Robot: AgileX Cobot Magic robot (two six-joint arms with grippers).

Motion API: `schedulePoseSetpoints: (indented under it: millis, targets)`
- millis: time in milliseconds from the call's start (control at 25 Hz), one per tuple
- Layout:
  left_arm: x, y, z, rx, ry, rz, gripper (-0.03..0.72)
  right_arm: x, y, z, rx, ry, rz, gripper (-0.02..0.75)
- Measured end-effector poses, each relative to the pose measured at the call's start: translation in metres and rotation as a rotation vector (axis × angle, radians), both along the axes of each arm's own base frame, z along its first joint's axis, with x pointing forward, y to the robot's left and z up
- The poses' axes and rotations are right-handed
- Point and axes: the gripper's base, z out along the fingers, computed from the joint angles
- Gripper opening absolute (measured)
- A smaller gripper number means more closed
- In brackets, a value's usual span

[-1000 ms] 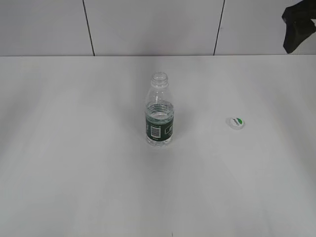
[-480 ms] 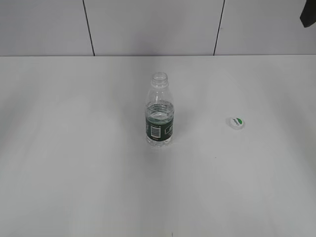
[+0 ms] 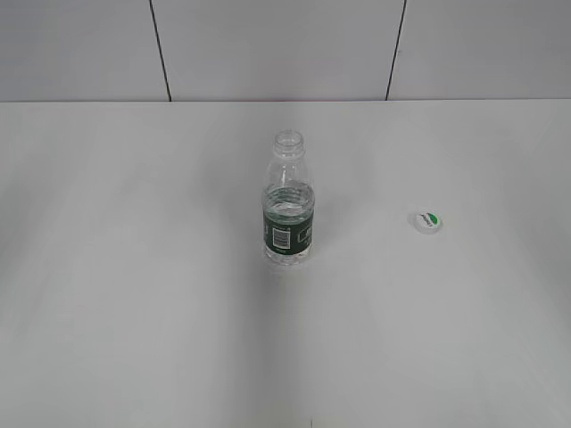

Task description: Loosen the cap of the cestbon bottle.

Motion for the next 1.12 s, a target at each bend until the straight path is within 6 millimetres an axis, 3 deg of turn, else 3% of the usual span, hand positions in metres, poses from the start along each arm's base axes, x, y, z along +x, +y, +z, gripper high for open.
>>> schedulePoseSetpoints:
  millis: [320,720,1120]
  targets:
    - [-0.057,0.000,-0.005,-0.004,-0.077,-0.003,0.572,-0.057,-0.008,-0.009,0.013,-0.074,-0.004,0.581]
    - [-0.119,-0.001,-0.015,-0.014,-0.197,-0.002,0.571,-0.106,-0.015,-0.028,0.030,-0.100,-0.028,0.581]
    - [-0.151,-0.005,-0.033,-0.065,-0.246,0.001,0.569,-0.156,-0.022,-0.070,0.041,-0.101,-0.048,0.581]
